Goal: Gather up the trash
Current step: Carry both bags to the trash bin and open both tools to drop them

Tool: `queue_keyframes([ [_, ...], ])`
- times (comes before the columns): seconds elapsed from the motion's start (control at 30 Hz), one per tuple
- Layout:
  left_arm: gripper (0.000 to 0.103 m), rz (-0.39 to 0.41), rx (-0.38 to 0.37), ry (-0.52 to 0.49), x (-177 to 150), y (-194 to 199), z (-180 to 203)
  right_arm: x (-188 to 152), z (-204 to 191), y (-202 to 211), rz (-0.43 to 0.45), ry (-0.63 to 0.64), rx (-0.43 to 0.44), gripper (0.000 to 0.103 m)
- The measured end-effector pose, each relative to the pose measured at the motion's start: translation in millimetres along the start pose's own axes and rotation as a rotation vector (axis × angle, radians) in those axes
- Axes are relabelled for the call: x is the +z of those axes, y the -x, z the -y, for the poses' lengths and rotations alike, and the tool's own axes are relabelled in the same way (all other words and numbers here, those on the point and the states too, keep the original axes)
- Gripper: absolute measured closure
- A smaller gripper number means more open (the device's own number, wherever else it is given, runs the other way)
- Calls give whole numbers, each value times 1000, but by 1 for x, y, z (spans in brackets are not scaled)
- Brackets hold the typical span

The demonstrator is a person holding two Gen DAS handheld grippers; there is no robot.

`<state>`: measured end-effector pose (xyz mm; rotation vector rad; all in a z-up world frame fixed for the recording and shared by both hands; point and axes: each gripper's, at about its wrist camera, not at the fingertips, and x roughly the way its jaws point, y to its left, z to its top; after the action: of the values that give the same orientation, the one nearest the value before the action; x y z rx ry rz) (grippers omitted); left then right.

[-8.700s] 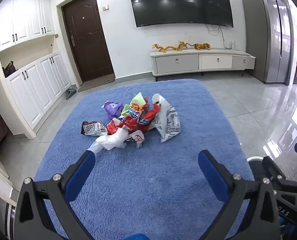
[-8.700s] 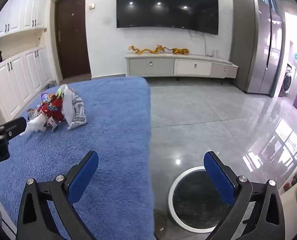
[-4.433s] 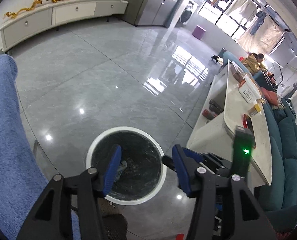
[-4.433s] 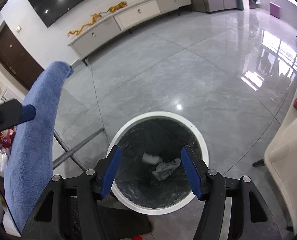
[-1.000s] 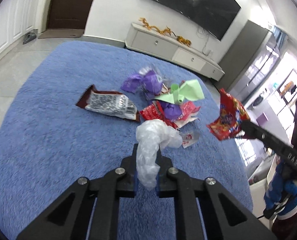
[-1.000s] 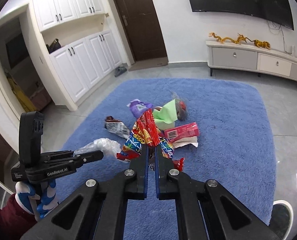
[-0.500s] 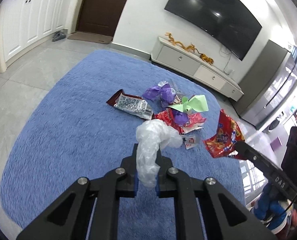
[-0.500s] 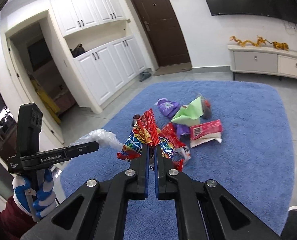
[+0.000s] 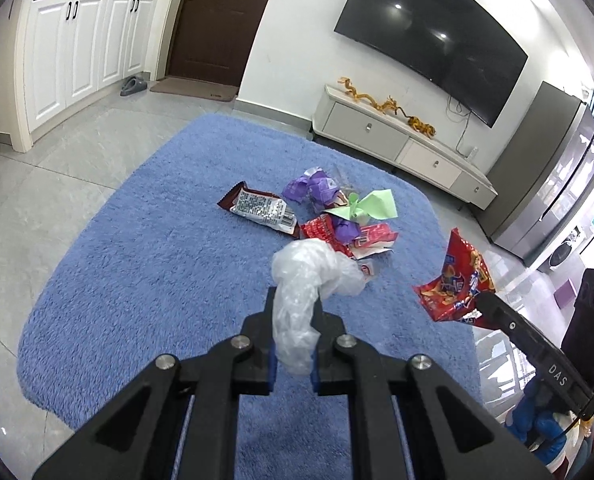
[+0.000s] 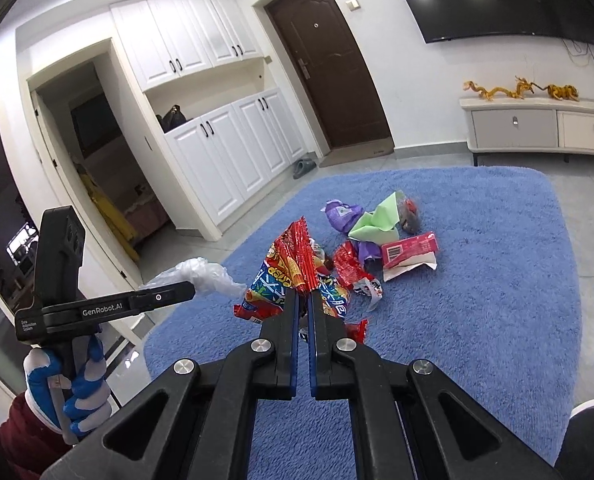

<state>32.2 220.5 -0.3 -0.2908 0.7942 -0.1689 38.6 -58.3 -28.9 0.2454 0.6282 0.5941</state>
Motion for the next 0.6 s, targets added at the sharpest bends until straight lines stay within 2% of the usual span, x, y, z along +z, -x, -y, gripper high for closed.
queue_keyframes([
  [0.37, 92, 47, 23, -21, -6, 30, 23, -10, -3, 32, 51, 5, 31, 99],
  [0.6, 92, 46, 7, -92, -10, 34, 61, -12, 14, 65, 116, -16, 2, 99],
])
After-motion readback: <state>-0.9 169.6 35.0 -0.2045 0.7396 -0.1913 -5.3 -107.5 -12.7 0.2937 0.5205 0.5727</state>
